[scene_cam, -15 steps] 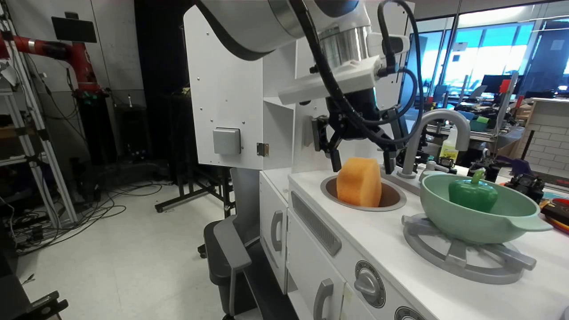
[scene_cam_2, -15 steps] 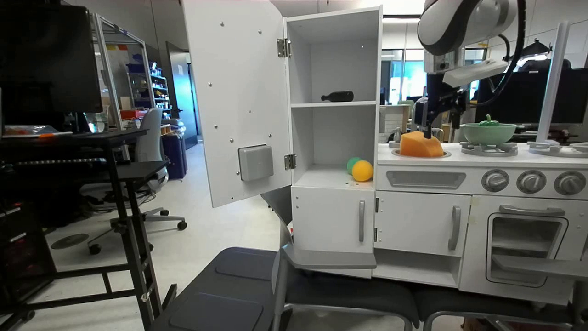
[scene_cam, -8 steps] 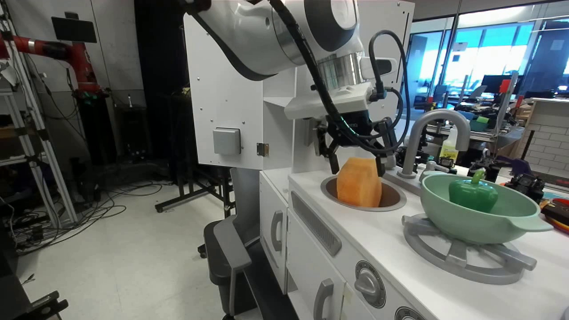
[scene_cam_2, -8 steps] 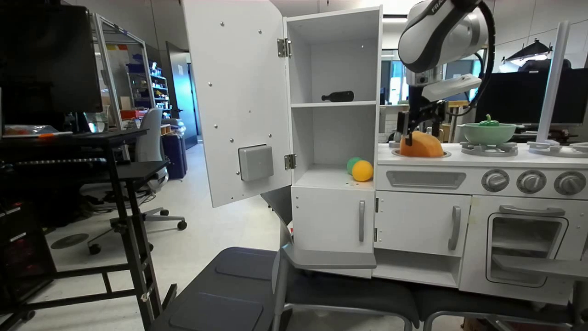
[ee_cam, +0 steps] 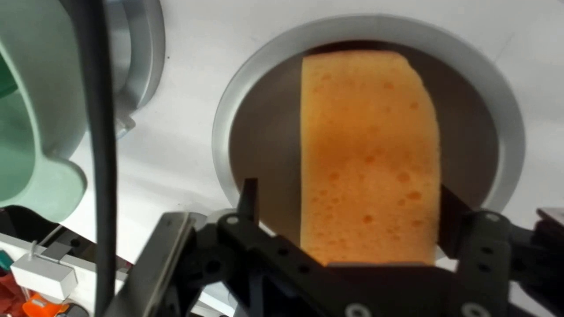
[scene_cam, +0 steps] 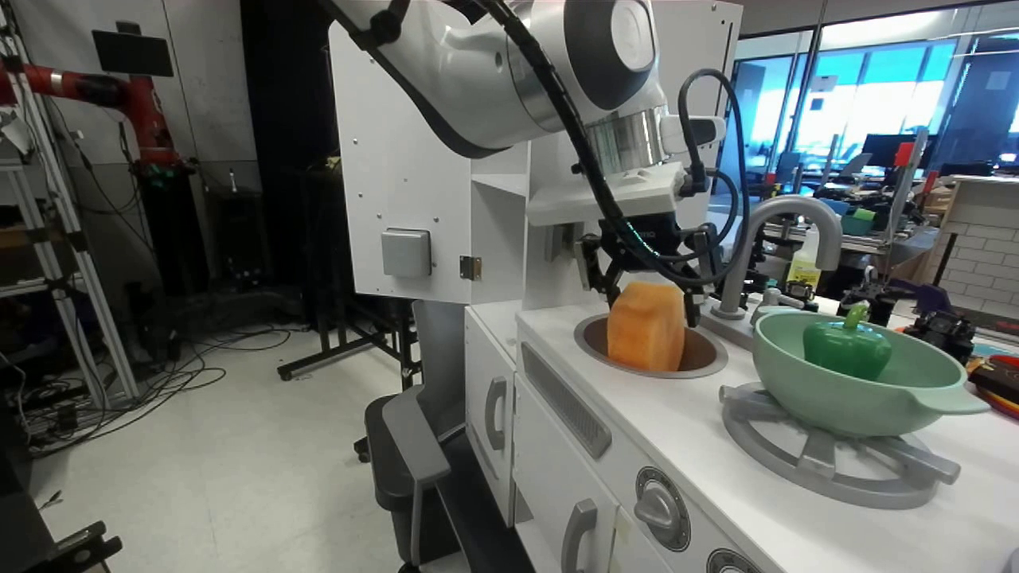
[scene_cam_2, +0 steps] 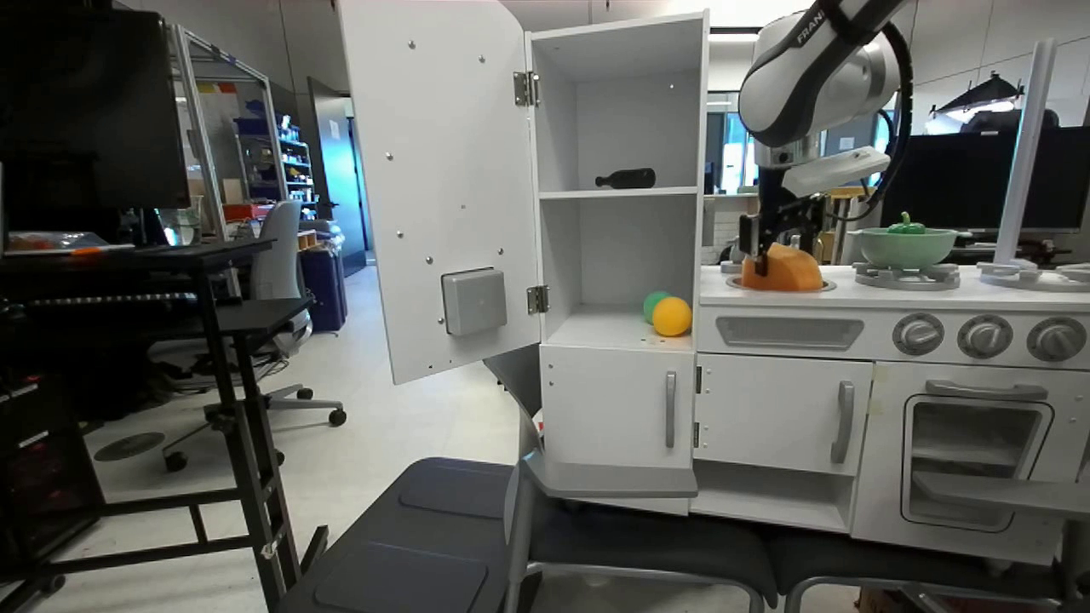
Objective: Open the top part of the fridge and put the black bottle and the sponge inside
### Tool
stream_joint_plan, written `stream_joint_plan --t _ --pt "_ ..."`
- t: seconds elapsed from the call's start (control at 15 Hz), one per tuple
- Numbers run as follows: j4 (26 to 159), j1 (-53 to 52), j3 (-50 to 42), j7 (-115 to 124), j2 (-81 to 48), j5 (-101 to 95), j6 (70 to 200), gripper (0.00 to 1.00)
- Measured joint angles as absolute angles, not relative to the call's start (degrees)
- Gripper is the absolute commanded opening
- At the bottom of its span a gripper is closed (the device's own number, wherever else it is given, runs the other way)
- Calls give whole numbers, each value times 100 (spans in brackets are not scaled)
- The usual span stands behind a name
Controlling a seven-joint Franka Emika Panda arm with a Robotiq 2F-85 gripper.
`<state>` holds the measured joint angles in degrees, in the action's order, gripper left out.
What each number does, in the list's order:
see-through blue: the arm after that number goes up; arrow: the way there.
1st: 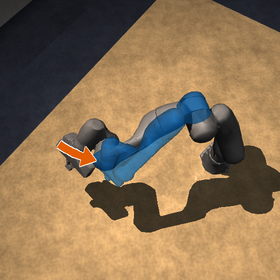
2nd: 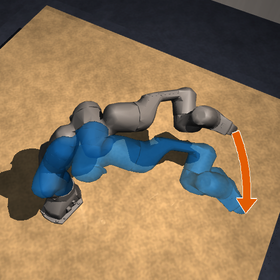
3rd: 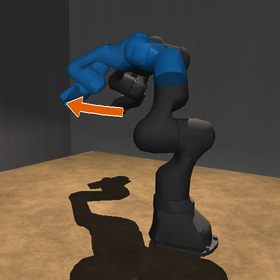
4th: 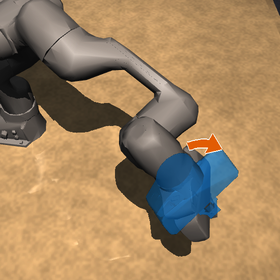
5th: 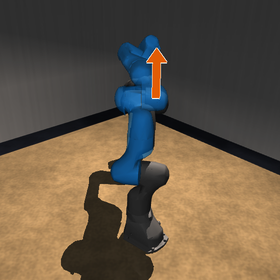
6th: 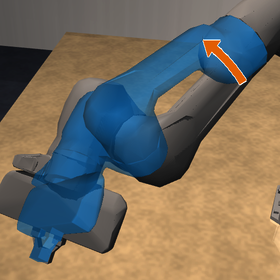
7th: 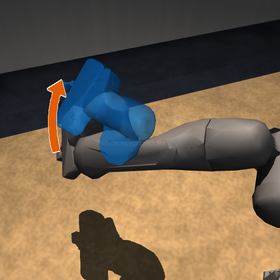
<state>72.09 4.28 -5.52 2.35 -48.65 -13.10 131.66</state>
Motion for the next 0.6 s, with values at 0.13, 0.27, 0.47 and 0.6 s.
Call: stream_joint_plan --t 0.13,0.27,0.47,0.6 --pt "7185 430 -552 231 -4869 -1310 13163 42" --pt "7168 427 -549 227 -4874 -1310 13161 29" --pt "7160 413 -549 226 -4875 -1310 13161 8" --pt "7149 401 -549 227 -4875 -1310 13148 0"
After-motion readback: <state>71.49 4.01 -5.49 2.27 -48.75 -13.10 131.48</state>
